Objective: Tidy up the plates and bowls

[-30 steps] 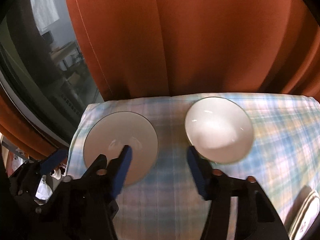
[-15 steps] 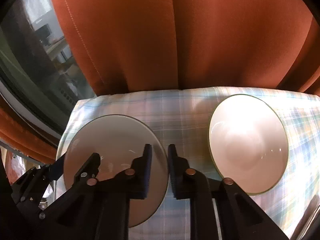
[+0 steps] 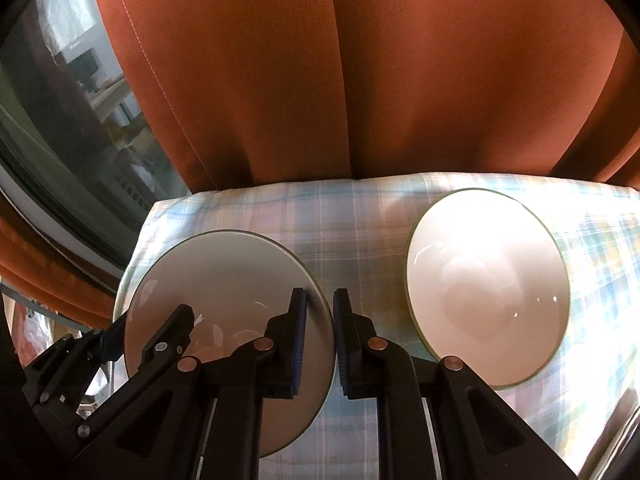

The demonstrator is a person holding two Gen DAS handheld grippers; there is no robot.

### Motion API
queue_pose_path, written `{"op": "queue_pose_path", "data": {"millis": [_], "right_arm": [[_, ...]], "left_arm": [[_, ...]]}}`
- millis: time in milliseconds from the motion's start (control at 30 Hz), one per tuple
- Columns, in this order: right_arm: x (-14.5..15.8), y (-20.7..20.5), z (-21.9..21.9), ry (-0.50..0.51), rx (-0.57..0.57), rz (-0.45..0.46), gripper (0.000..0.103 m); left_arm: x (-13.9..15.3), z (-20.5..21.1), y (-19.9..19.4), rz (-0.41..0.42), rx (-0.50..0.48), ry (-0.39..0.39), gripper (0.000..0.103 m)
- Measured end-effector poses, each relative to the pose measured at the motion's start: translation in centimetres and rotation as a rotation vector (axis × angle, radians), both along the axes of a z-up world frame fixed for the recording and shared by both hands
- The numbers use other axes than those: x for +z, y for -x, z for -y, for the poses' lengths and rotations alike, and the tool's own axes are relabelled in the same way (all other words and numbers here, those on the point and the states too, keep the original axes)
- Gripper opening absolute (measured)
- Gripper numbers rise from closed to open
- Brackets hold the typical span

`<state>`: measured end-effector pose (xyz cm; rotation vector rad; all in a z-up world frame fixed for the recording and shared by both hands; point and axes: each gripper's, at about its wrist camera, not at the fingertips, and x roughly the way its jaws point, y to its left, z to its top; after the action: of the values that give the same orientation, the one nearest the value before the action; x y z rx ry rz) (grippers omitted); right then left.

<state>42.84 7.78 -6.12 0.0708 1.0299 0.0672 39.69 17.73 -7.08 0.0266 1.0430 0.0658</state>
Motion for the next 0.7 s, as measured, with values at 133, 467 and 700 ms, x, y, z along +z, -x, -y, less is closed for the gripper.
{"op": "queue_pose_path", "data": {"millis": [133,467,700], "right_arm": [[0.5,0.5,0.1,-0.001,-0.005,0.002,0.017],[3.9,3.9,-0.3,0.007,0.000,0.038,0.017],[6.9,7.5,-0.6,0.019,-0.011,0.075,0.017]], "left_arm": [[0.7,0.1,0.7,0.009,0.000,0.003,0.029],[4.0,-0.5,3.8,0.047,0.013,0.021,0.029],[6.2,-0.8,6.7,0.084,-0.007,0.029,0.029]]}}
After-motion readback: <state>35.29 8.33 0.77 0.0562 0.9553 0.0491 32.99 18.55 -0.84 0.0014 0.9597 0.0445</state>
